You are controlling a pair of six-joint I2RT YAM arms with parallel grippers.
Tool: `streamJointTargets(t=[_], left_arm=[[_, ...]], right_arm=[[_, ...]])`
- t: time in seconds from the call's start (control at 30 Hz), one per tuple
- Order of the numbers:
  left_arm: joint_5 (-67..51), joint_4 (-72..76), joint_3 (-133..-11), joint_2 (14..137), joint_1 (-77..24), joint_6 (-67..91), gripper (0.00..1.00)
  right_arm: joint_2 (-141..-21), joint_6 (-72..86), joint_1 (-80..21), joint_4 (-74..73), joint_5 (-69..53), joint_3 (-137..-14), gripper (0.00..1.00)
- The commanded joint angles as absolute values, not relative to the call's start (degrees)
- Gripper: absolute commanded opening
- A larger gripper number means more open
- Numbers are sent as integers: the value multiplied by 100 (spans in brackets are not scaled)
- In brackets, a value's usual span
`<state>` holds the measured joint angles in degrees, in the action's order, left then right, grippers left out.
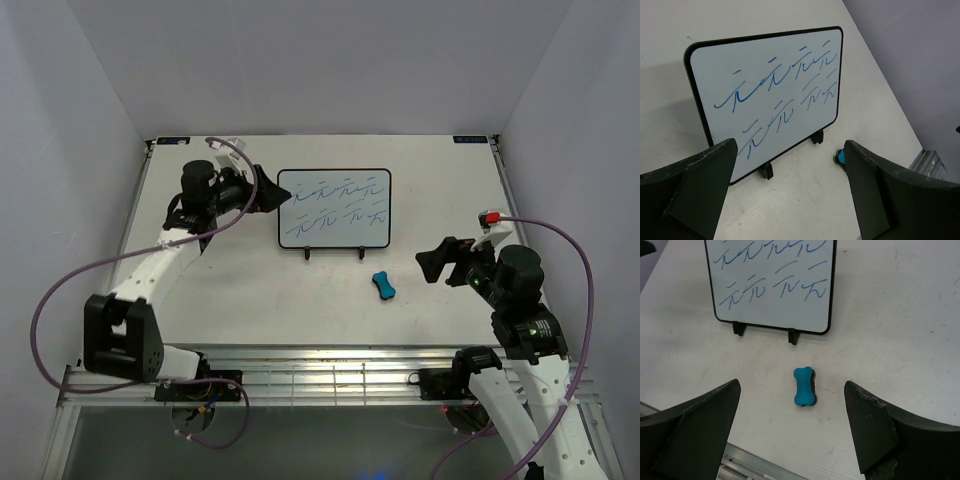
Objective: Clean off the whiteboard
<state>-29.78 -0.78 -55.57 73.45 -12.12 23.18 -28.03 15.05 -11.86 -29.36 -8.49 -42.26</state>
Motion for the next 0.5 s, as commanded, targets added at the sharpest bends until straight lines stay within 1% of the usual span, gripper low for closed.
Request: streamJointTargets(t=[0.0, 0.03, 0.13, 0.2, 0.27, 0.43, 0.47], left_arm=[[-4498, 1177, -6019, 8329, -906, 2286, 98], [-4570, 1178, -6229, 8828, -888, 2163, 98], [-4904, 1483, -6198, 9350, -774, 1856, 98], [-4878, 1783, -6021, 9491, -625, 1898, 98], [-5097, 2214, -5828, 9771, -458, 2064, 98], [-5326, 2810, -5678, 10265, -378, 2135, 98], [-5613, 2952, -5678, 10361, -387, 2275, 98]], right_arm=[[-2681, 1696, -1204, -2566, -1643, -4078, 90], [-2655, 1705, -1213, -2601, -1652, -4078, 90], [-2558, 1556, -1204, -2847, -1670, -4183, 90], [-2488, 1381, -1204, -3058, -1705, -4254, 90], [-2409, 1319, -1204, -3146, -1688, -4289, 90], [-2206, 1239, -1204, -3129, -1722, -4280, 90], [-2197, 1239, -1204, -3112, -1731, -4280, 90]])
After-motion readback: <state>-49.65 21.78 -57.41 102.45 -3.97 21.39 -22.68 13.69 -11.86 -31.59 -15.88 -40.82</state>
